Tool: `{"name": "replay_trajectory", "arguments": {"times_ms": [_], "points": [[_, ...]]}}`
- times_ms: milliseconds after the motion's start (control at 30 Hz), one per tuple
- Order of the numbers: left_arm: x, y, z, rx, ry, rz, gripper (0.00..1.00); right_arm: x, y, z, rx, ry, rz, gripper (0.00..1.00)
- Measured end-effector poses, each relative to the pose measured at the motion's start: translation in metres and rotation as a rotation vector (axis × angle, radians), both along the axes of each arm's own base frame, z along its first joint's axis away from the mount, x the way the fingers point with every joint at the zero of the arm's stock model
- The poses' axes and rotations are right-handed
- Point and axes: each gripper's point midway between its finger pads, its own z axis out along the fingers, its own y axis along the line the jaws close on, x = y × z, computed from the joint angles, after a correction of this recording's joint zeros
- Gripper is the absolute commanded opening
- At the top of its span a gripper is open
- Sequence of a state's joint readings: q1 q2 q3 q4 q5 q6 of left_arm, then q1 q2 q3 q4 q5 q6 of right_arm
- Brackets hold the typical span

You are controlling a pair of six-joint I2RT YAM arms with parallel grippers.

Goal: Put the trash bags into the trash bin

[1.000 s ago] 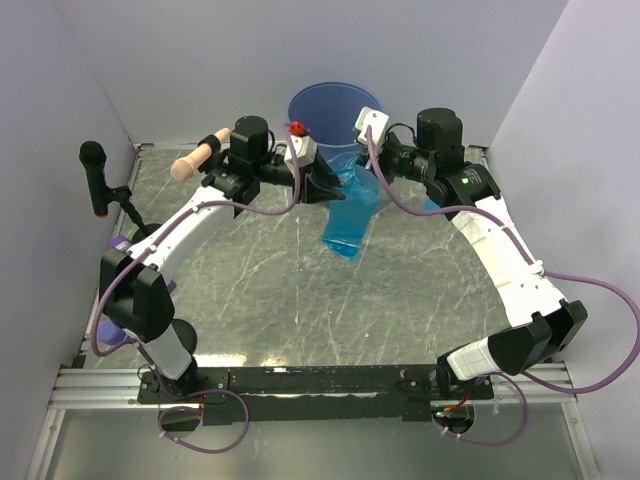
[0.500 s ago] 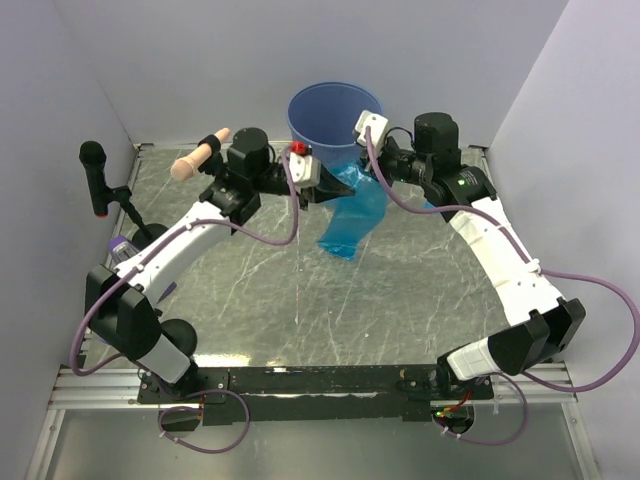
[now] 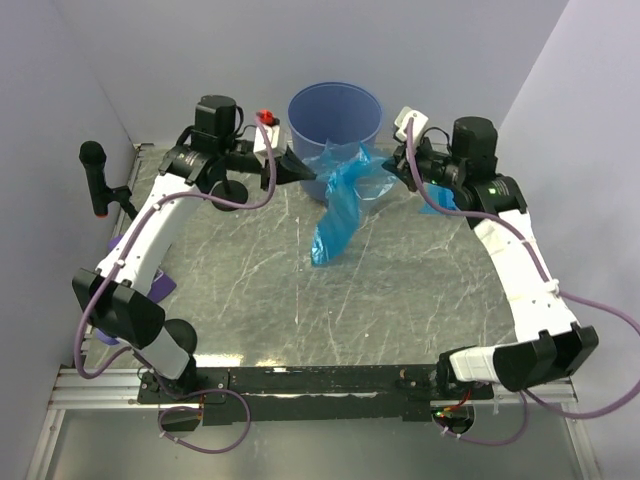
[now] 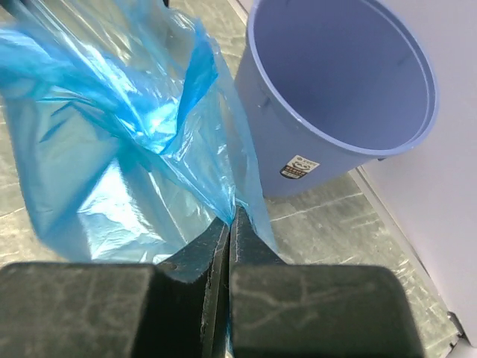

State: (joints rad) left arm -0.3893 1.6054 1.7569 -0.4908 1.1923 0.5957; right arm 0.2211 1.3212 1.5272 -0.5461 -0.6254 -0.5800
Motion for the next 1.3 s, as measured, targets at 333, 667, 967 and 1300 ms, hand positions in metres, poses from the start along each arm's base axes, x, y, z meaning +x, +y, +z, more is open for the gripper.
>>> {"name": "replay_trajectory", "arguments": {"times_ms": [333,667,967,1300], "points": [[0.006,0.018,-0.032,0.086,0.038,0.041,0.00,-0.041,-0.002,0.003,-0.011,-0.019,0.137,0.00],[0.036,0.034,-0.035,0.087,0.004,0.160,0.00,-0.106,0.012,-0.005,-0.067,-0.007,0.378,0.00],[0.054,0.040,-0.027,0.059,-0.005,0.234,0.00,-0.124,0.010,0.002,-0.092,-0.061,0.407,0.00],[0.039,0.039,0.014,-0.041,0.121,0.186,0.63,-0.127,0.017,0.000,-0.112,-0.079,0.437,0.00]]}}
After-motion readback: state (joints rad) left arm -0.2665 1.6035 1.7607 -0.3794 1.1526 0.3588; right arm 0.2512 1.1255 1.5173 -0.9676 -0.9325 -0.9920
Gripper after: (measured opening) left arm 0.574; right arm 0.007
